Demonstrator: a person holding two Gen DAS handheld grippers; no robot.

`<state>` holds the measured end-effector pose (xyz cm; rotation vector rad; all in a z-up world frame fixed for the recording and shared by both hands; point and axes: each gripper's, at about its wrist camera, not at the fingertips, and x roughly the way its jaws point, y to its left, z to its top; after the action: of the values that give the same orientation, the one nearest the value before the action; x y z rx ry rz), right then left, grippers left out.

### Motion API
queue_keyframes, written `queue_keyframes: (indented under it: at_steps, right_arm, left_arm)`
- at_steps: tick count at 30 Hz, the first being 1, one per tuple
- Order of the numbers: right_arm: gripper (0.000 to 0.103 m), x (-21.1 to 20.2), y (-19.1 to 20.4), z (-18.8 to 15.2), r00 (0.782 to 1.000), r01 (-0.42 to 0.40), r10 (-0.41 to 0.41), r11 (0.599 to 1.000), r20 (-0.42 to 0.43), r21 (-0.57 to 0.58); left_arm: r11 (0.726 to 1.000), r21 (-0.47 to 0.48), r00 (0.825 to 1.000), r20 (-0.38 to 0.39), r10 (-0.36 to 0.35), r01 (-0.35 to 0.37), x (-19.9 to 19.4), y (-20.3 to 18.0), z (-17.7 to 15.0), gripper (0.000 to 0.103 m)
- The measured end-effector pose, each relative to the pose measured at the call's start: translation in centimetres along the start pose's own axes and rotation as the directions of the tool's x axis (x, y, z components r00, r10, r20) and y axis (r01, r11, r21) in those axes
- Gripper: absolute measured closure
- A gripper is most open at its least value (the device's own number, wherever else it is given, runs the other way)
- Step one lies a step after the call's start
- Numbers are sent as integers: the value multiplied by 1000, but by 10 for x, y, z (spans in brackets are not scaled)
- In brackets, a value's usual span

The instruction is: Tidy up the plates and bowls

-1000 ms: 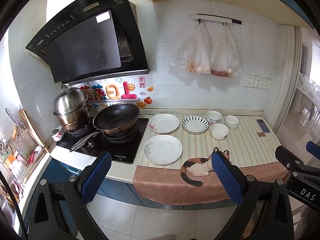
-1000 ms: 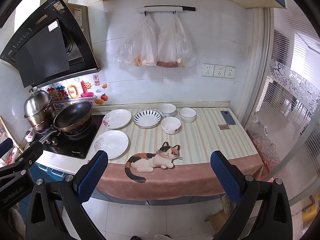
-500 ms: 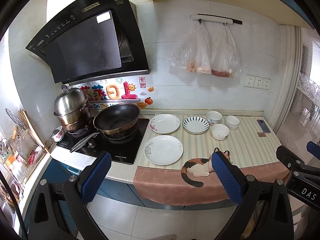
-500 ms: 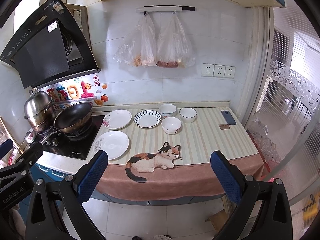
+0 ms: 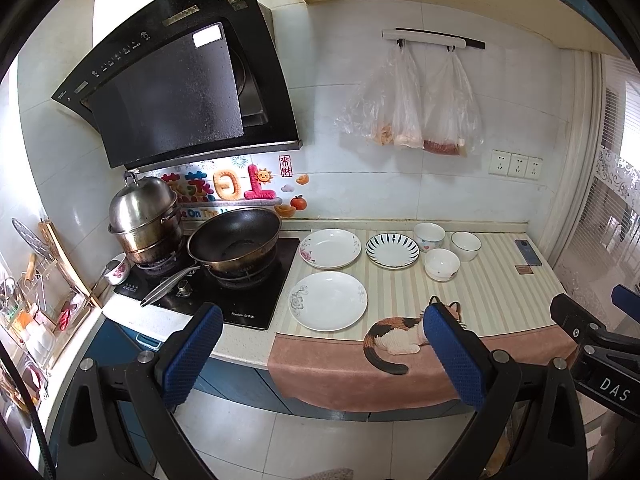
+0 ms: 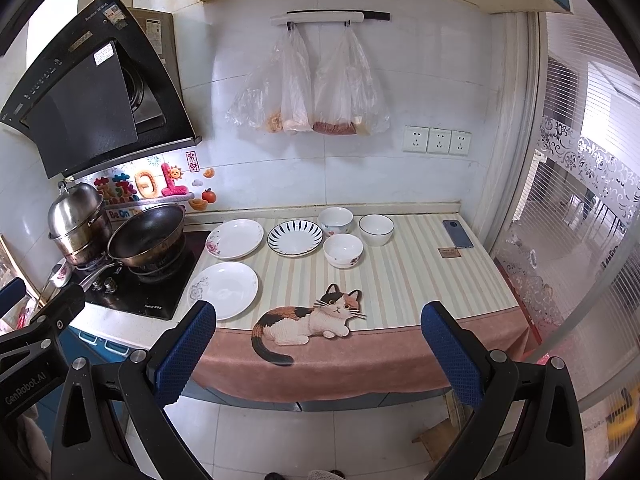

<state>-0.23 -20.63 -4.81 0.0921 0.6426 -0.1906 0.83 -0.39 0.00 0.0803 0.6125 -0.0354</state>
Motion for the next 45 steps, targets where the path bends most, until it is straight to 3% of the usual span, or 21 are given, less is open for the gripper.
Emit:
queue_keyframes:
  at_steps: [29,32,37,40,42,45]
  right_arm:
    - [0,11,2,-6,1000,-9,9,999,7,37]
    - [0,26,11,-10,997,-71,72,996,-6,54]
    - [0,83,29,-25,982,-120,135,987,-134,111]
    - [0,126,37,-37,974,-113,135,985,-184,130]
    - [0,157,43,-43,965,-107,134,986,-223,129]
    - [0,207,50,-47,943,-139,173,981,-285,135]
  left_arm:
    - [999,33,999,7,-34,34,25,9,0,0]
    - [999,28,1000,7,-27,27,47,22,-5,0]
    - [1000,15,999,-36,0,0,102,49,-14,0]
    - [1000,3,996,-89,7,-7,146,63,-16,0]
    - [1000,0,985,-174,-1,1,189,71,-18,0]
    - [1000,-25,970,-242,-10,4,235,80,-22,0]
